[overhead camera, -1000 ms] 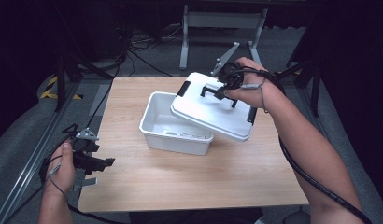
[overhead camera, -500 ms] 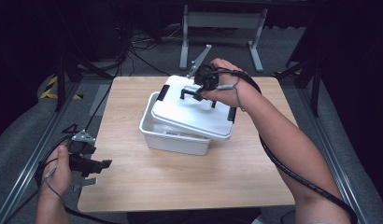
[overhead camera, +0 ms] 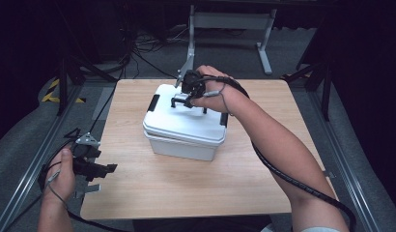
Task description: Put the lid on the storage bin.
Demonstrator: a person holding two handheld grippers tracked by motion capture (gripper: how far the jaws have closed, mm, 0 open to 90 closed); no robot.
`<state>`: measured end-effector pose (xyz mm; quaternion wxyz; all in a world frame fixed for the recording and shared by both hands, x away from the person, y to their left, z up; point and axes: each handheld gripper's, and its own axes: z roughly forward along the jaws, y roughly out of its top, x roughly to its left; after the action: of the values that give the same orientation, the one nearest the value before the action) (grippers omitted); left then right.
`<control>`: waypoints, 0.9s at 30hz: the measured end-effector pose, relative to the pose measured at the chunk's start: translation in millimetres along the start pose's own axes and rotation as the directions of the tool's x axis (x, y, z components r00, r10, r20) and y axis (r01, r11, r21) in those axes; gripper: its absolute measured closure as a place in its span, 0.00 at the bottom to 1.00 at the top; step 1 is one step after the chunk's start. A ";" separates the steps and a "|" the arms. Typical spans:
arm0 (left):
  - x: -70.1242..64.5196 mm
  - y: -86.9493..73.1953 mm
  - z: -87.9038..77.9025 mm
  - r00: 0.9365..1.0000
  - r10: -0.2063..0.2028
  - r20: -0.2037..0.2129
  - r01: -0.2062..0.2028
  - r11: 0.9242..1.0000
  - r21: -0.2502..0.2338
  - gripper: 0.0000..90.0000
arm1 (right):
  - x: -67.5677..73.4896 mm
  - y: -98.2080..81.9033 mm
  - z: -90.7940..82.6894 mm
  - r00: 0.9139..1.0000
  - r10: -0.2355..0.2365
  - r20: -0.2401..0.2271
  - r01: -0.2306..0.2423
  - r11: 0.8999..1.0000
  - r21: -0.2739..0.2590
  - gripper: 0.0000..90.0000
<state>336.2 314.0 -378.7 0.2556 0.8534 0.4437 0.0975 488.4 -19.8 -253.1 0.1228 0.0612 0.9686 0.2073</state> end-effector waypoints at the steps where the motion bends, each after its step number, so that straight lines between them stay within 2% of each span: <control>1: 0.2 -0.1 0.2 1.000 -0.004 0.001 0.004 1.000 -0.001 0.22 | 0.5 0.8 3.1 1.000 0.005 -0.003 -0.005 1.000 0.000 0.94; 6: 1.1 0.5 0.8 1.000 -0.002 0.004 0.002 1.000 0.000 0.22 | -1.5 1.8 16.1 1.000 -0.014 -0.008 0.014 1.000 0.016 0.94; 9: 0.8 0.9 1.9 1.000 0.000 0.008 0.000 1.000 0.006 0.22 | -1.5 0.8 22.4 1.000 -0.008 -0.018 0.008 1.000 0.028 0.94; 14: 0.3 0.8 1.4 1.000 -0.003 0.007 0.003 1.000 0.006 0.22 | -1.0 1.4 27.8 1.000 -0.017 -0.025 0.018 1.000 0.019 0.94; 18: 0.3 0.2 0.5 1.000 -0.002 0.006 0.002 1.000 0.003 0.22 | -0.5 2.3 33.4 0.999 -0.031 -0.021 0.032 0.999 0.038 0.94; 24: 1.2 -0.9 -0.5 1.000 0.003 0.006 -0.003 1.000 0.003 0.22 | -5.0 -3.6 37.5 0.999 -0.004 -0.032 0.005 0.999 0.036 0.94; 27: 0.7 -0.9 -0.1 1.000 -0.007 0.007 0.007 1.000 0.002 0.22 | -4.1 -4.6 37.4 0.999 -0.004 -0.040 0.005 0.999 0.035 0.94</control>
<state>335.9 315.1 -379.2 0.2567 0.8524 0.4459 0.0933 502.0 -10.2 -287.2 0.1026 0.0570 0.9745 0.1914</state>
